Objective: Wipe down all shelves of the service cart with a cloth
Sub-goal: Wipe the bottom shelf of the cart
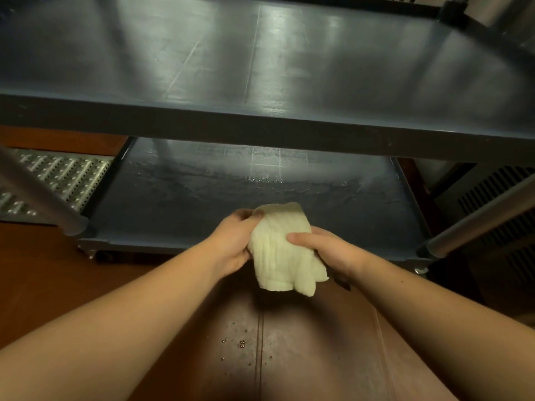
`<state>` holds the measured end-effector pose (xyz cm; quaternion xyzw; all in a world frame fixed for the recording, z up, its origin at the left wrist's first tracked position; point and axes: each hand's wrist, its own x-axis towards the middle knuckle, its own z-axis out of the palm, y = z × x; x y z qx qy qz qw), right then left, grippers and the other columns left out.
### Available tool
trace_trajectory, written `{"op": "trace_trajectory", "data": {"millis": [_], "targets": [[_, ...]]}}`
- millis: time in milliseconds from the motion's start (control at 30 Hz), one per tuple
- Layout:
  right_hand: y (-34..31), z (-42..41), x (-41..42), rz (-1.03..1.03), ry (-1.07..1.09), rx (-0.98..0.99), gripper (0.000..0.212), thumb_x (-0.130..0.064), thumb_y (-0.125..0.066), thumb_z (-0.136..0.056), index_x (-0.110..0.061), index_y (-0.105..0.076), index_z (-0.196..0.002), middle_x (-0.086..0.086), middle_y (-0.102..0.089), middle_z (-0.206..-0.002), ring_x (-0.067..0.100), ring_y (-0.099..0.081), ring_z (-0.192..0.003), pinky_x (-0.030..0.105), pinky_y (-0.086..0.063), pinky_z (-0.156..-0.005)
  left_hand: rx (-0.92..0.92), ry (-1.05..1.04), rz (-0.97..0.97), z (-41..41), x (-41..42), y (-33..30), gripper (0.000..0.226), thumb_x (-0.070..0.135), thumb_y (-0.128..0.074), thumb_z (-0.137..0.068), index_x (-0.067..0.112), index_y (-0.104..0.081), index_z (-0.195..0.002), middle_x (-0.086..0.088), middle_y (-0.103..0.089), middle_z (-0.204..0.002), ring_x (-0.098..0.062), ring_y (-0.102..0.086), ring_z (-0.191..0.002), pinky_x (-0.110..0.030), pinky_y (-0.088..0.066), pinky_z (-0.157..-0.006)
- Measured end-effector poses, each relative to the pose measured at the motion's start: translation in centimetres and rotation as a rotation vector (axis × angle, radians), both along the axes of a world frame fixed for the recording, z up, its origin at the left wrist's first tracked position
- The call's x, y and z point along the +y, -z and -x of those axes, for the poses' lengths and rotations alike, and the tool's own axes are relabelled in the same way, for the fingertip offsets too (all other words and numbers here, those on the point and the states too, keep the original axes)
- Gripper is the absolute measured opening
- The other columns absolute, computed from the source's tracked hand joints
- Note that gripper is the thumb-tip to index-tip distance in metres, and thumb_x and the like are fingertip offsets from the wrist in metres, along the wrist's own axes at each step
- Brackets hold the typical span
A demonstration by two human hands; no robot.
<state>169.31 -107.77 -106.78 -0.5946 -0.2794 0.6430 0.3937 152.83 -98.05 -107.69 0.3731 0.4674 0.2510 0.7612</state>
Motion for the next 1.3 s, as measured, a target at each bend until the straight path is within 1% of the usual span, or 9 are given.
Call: {"op": "trace_trajectory", "data": {"millis": [133,267,400,567,700,800,1000,1133,1300], "targets": [[1.1,-0.4,-0.6,-0.108,0.046,0.091,0.060,-0.020,-0.071,-0.081,-0.016,-0.050,-0.137,0.009,-0.069,-0.127,0.027,-0.067,-0.117,0.044,-0.056,-0.097,0.026,-0.040,-0.057,-1.4,0.2,0.3,0.028,0.027,-0.061,-0.093,0.013,-0.056,-0.116,-0.012,-0.070,-0.106,-0.024,-0.071,-0.091,-0.036,-0.058,-0.071],[1.6,-2.6,-1.1,-0.101,0.314,0.018,0.049,-0.006,-0.067,-0.084,-0.008,-0.057,-0.132,0.013,-0.074,-0.112,0.028,-0.073,-0.099,0.039,-0.060,-0.083,-0.022,0.068,-0.035,-3.2,-0.2,0.5,0.023,0.018,-0.055,-0.096,0.012,-0.057,-0.118,-0.012,-0.068,-0.110,-0.021,-0.068,-0.097,-0.039,-0.056,-0.077],[0.6,-8.3,-0.5,0.022,0.496,-0.522,0.024,-0.018,-0.066,-0.095,-0.014,-0.061,-0.118,0.006,-0.071,-0.096,0.019,-0.065,-0.078,0.031,-0.053,-0.071,0.101,0.088,-0.057,-4.6,-0.4,1.2,0.026,0.012,-0.054,-0.095,0.018,-0.057,-0.119,-0.009,-0.063,-0.119,-0.024,-0.061,-0.109,-0.038,-0.053,-0.085],[-0.9,-16.3,-1.3,0.116,0.328,-1.230,0.029,-0.044,-0.058,-0.096,-0.022,-0.056,-0.116,0.005,-0.061,-0.102,0.031,-0.062,-0.098,0.037,-0.046,-0.088,0.114,0.055,-0.071,-5.9,-0.1,1.5,0.027,0.006,-0.054,-0.093,0.017,-0.058,-0.117,-0.008,-0.065,-0.113,-0.023,-0.062,-0.100,-0.041,-0.052,-0.089],[1.5,-18.3,-1.2,0.279,0.193,-1.525,0.030,-0.037,-0.054,-0.095,-0.018,-0.051,-0.118,0.008,-0.065,-0.101,0.031,-0.065,-0.088,0.041,-0.051,-0.074,0.201,0.105,-0.155,-6.2,0.4,1.9,0.026,0.002,-0.053,-0.091,0.021,-0.058,-0.107,-0.008,-0.065,-0.115,-0.022,-0.062,-0.098,-0.040,-0.052,-0.087],[4.3,-17.7,-1.6,0.494,0.034,-1.583,0.040,-0.043,-0.059,-0.090,-0.020,-0.053,-0.123,0.008,-0.059,-0.110,0.028,-0.059,-0.095,0.042,-0.051,-0.077,0.263,0.146,-0.201,-5.7,0.4,2.3,0.033,0.000,-0.052,-0.089,0.015,-0.056,-0.118,-0.008,-0.064,-0.115,-0.021,-0.060,-0.098,-0.038,-0.051,-0.084],[7.4,-17.4,-3.1,0.279,-0.077,-1.604,0.078,-0.041,-0.060,-0.086,-0.024,-0.024,-0.153,0.005,-0.033,-0.156,0.029,-0.043,-0.135,0.049,-0.034,-0.110,0.399,0.230,-0.298,-2.1,1.2,2.2,0.033,0.004,-0.050,-0.089,0.019,-0.055,-0.118,-0.006,-0.063,-0.117,-0.022,-0.059,-0.109,-0.036,-0.051,-0.086],[7.3,-15.7,-1.8,0.281,0.131,-1.419,0.067,-0.038,-0.056,-0.089,-0.030,-0.028,-0.149,0.005,-0.054,-0.139,0.032,-0.060,-0.114,0.043,-0.050,-0.090,0.427,0.212,-0.317,0.4,1.8,1.7,0.035,-0.001,-0.046,-0.090,0.012,-0.054,-0.121,-0.007,-0.062,-0.114,-0.022,-0.058,-0.106,-0.035,-0.051,-0.085],[6.9,-12.1,0.8,0.308,0.102,-1.441,0.057,-0.037,-0.055,-0.087,-0.031,-0.037,-0.140,0.000,-0.052,-0.136,0.028,-0.056,-0.119,0.047,-0.043,-0.089,0.454,0.205,-0.333,4.0,2.9,1.4,0.036,-0.001,-0.046,-0.091,0.011,-0.054,-0.124,-0.006,-0.062,-0.114,-0.023,-0.059,-0.106,-0.039,-0.051,-0.091]]}}
